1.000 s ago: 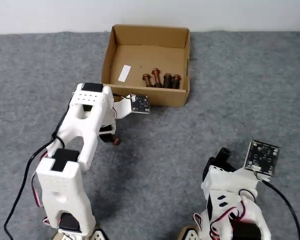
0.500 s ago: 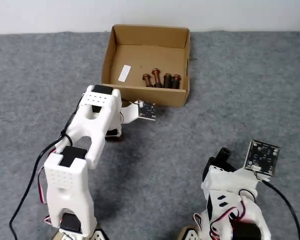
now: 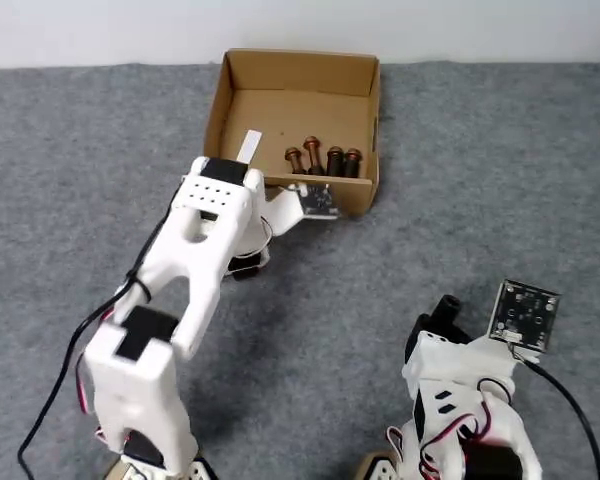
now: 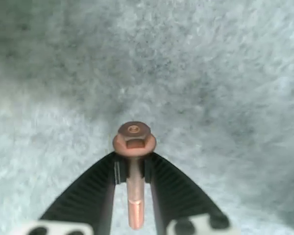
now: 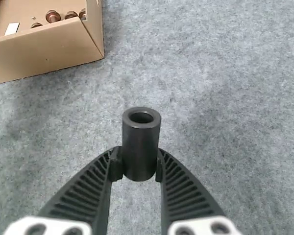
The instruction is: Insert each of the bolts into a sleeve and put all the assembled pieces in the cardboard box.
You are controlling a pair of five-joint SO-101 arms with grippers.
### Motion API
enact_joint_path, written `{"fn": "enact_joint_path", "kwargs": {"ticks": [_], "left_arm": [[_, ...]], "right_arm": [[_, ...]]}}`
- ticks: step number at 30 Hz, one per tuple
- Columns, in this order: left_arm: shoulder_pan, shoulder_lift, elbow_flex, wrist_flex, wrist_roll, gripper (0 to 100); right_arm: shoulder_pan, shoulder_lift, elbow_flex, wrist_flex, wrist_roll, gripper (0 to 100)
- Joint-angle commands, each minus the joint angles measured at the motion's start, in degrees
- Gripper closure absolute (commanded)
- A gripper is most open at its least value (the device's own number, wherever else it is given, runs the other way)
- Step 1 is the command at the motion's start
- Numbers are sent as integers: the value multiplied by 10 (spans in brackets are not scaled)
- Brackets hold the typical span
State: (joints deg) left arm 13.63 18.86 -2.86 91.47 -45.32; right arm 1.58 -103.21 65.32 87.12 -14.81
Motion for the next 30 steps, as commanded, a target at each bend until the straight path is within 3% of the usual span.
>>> {"fn": "enact_joint_path", "kwargs": {"ticks": [1,14,18,22,27,30], "left_arm": [[7,-115,45,11,62,995],[5,-520,384,-144,266,996],[5,-587,407,-145,338,994],[14,-620,401,-119,436,991],[21,-665,384,-112,451,994],[17,-709,387,-148,515,994]], "right_arm": [[1,-3,-2,-16,-6,991],[-55,-3,-1,-16,-7,991],[-82,-3,-1,-16,-7,991],[-153,-3,0,-16,-4,991],[-244,-3,4,-22,-3,991],[-280,-3,4,-23,14,991]]}}
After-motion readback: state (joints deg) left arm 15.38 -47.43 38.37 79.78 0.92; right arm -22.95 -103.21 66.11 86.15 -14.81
